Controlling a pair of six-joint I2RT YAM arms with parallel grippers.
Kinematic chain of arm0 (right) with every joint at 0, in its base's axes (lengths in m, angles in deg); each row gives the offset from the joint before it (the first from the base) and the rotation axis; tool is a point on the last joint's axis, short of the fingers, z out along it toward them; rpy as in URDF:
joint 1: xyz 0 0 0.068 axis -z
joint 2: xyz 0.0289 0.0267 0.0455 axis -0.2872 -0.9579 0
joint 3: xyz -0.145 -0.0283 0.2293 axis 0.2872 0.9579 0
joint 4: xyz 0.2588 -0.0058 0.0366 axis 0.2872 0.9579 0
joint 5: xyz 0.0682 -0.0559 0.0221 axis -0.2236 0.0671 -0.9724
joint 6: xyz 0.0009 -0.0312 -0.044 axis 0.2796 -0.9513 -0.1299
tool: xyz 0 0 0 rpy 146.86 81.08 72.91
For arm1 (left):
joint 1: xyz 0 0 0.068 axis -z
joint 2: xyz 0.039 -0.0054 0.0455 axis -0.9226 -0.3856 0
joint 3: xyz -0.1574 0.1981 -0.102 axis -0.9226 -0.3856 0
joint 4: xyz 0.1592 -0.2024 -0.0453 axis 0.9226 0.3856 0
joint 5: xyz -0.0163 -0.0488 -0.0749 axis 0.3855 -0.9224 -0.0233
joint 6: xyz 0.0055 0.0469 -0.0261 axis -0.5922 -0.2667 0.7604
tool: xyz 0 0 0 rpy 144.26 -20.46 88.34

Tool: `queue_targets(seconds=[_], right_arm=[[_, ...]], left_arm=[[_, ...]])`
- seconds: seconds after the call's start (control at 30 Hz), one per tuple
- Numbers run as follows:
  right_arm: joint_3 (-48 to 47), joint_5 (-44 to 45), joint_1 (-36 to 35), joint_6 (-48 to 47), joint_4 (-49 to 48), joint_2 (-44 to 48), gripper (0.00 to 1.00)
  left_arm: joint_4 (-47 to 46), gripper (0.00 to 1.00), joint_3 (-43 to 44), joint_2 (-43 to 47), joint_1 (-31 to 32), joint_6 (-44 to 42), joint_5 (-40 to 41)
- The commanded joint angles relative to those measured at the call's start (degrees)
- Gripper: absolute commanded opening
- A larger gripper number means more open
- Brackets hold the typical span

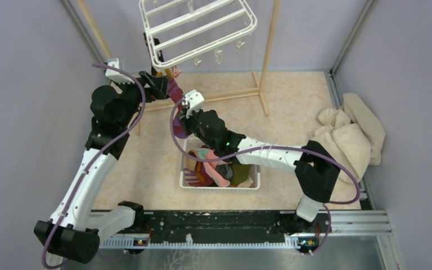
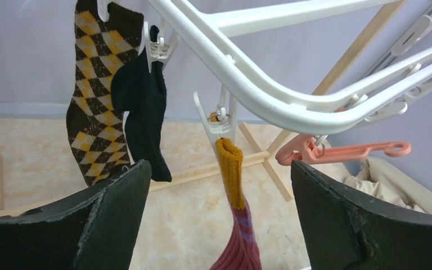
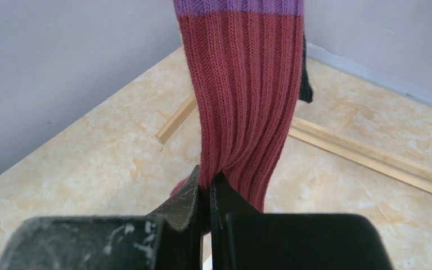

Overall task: Remove the socks clipped to the hanger
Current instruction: Remove the sock from the hanger.

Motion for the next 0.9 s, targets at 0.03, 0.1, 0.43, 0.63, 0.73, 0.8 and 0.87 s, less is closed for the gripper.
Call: queue_targets(seconds=[0.03,0.1,0.43,0.63,0.73,0.8,0.87], right_arm=[[-1.1,0.9,-0.4,-0.6,-2.1,2.9,0.0],[-1.0,0.8,-0.4,-0.6,-2.1,2.9,0.0],[-0.6,1.2,-0.4,-0.9,-2.3,3.1,0.0],[-0.2,1.2,-0.4,-1.0,-2.6,3.1,0.0],[-0.2,1.2,-0.4,-0.9,-2.6,3.0,0.0],[-0.2,1.3,-0.4,-0.9,-2.7,3.1,0.0],[0.0,1.3,-0.3,-1.0,-2.7,3.1,0.0]], left_arm=[[-8.0,0.99,-1.4,-0.4,0.2,1.4,1.3],[-9.3,0.99,-2.0,-0.8,0.2,1.9,1.2],[-14.9,0.99,-4.9,-1.4,0.2,2.8,2.4],[-19.6,0.99,-7.3,-0.5,0.2,3.0,2.6],[-22.6,0.99,-8.7,-0.4,0.2,3.4,2.6],[-24.8,0.99,-9.9,-0.4,0.2,3.7,2.6],[-26.9,0.99,-10.7,-0.5,0.2,4.1,2.5]])
